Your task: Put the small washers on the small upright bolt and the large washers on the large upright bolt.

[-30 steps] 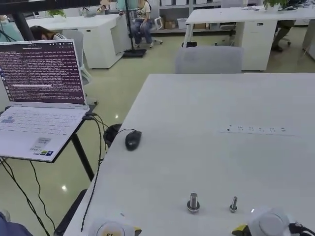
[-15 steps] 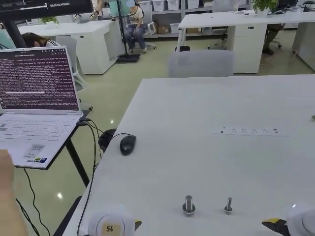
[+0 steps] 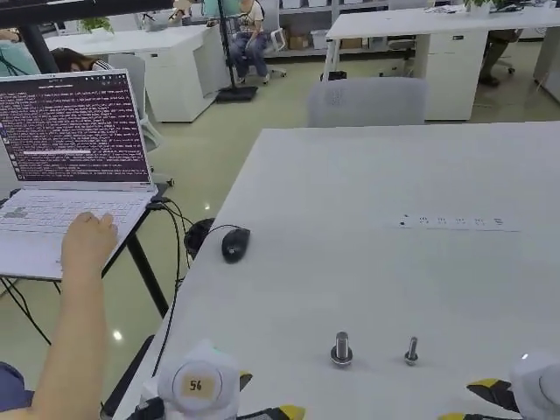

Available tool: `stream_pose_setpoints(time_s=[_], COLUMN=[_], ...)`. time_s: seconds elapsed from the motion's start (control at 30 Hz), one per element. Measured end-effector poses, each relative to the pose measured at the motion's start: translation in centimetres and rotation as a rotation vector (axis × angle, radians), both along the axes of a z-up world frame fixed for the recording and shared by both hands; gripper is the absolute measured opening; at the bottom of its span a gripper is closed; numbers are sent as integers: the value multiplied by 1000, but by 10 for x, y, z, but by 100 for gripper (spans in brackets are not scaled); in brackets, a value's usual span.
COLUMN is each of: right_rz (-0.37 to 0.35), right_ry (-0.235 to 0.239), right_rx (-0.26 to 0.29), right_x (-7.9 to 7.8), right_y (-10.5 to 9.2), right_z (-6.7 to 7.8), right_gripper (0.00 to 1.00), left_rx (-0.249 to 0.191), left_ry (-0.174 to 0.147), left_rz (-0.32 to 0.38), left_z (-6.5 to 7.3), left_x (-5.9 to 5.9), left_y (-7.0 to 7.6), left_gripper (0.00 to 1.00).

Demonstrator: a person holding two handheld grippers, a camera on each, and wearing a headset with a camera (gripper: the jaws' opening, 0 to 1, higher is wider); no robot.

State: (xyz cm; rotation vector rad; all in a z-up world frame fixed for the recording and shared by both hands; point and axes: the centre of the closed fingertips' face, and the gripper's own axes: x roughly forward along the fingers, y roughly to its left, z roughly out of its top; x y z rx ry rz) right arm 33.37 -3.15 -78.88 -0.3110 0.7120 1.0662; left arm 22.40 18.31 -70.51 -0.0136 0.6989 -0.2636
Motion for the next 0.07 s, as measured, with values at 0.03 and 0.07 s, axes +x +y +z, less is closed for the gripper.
stream_pose_setpoints(time_s=[0.03,0.07], right_rz=[0,0], right_ry=[-1,0], right_rx=[1,3], right_x=[0,0], right_y=[0,0], right_z=[0,0], right_gripper=[47,47], left_rx=[1,1], left_ry=[0,0], left_rz=[2,4], left_z=[0,0], left_x=[0,-1], left_y=[1,1], left_gripper=[52,52])
